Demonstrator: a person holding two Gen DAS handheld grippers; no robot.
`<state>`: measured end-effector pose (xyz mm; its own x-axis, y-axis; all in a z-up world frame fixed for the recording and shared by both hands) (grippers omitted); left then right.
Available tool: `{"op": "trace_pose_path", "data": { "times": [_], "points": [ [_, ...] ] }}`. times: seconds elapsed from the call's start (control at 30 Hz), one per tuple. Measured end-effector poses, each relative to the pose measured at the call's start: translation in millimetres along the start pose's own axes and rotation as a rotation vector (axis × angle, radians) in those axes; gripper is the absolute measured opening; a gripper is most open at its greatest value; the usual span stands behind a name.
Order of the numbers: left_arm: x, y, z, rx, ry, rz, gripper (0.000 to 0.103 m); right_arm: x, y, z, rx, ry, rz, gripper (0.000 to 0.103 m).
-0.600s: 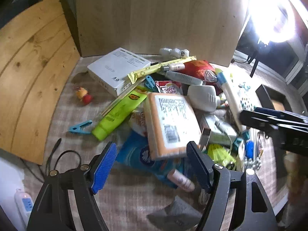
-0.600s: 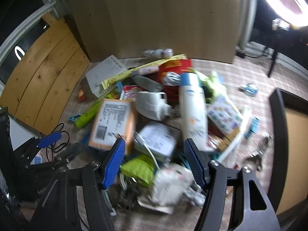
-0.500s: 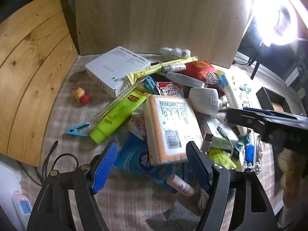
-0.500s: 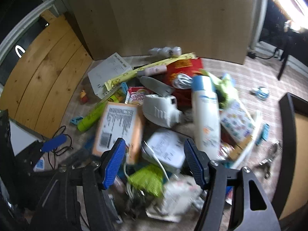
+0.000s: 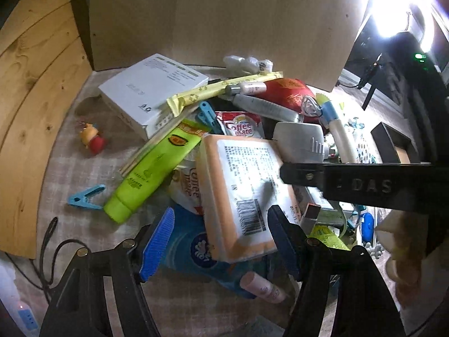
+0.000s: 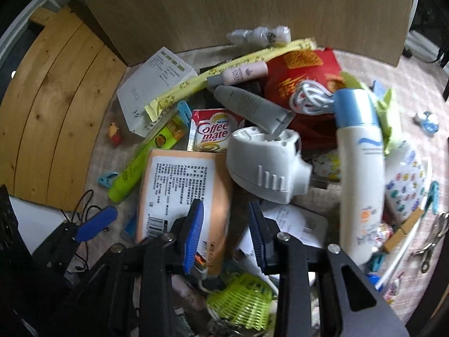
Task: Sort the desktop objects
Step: 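Grasp the orange-wrapped package from the pile with the right gripper, then carry the orange package to the black tray and release it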
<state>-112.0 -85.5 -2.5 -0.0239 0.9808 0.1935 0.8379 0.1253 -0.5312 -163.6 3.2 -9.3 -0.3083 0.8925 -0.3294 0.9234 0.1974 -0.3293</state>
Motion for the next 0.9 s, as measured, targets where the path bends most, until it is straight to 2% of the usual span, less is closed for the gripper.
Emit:
{"op": "trace_pose_path", "data": {
  "times": [0.1, 0.27, 0.33, 0.4, 0.5, 0.63, 0.9],
  "points": [
    [0, -2, 7, -0.013, 0.033, -0.005, 0.058, -3, 0, 11, -0.037, -0.036, 0.034, 0.032],
    [-2, 0, 22, -0.045, 0.089, -0.041, 0.053, -9, -2, 20, -0.044, -0.060, 0.035, 0.033],
    [1, 4, 26, -0.059, 0.134, -0.061, 0.053, -10, -1, 23, -0.056, -0.079, 0.051, 0.033],
    [3, 5, 26, -0.058, 0.122, -0.058, 0.054, -13, 1, 25, -0.076, -0.106, 0.066, 0.035],
    [5, 6, 23, -0.056, 0.116, -0.061, 0.053, -15, 2, 24, -0.074, -0.097, 0.039, 0.036],
    [6, 6, 16, -0.047, 0.104, -0.101, 0.053, -16, 4, 21, -0.077, -0.120, 0.040, 0.036],
    [12, -10, -34, 0.045, 0.036, -0.138, 0.053, -40, -1, -23, -0.014, -0.192, -0.066, 0.036]
  ]
}}
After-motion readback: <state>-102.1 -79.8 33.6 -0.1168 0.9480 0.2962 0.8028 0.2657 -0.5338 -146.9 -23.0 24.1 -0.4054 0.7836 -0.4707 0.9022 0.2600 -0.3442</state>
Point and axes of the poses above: each gripper's, at about its wrist camera, not at the fingertips, and z roughly the way its jaws point, x to its right, y to its underside, the point moved 7 cm from there along z, roughly the way its jaws point, and after that the axes turned 7 degrees about x, right-handed, at the moved point
